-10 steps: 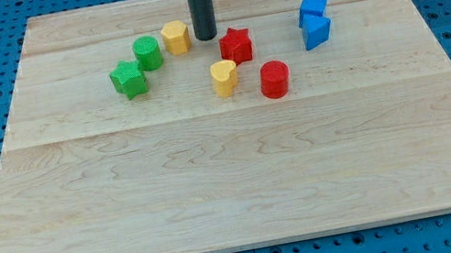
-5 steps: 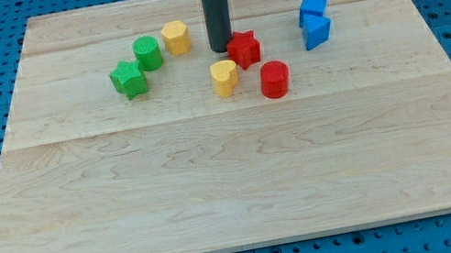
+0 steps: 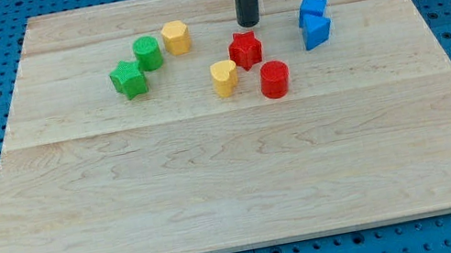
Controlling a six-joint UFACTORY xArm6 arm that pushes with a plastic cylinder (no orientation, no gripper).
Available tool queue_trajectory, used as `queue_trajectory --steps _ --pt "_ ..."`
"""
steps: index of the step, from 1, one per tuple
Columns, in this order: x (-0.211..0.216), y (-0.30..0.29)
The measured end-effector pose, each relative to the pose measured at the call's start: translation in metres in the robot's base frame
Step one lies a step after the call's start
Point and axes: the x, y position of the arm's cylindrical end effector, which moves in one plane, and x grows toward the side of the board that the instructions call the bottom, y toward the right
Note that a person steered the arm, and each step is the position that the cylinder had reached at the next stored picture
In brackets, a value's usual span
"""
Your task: Push the red star into the red circle
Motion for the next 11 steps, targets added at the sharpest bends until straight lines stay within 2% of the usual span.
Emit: queue_trajectory --steps 2,4,5,7,8,9,11 --pt "0.056 0.0" --pt "0.047 -0.002" --pt "0.046 -0.031" --pt "0.046 -0.048" --pt "0.053 -0.058" --pt "0.077 -0.052" --pt "0.082 -0.043"
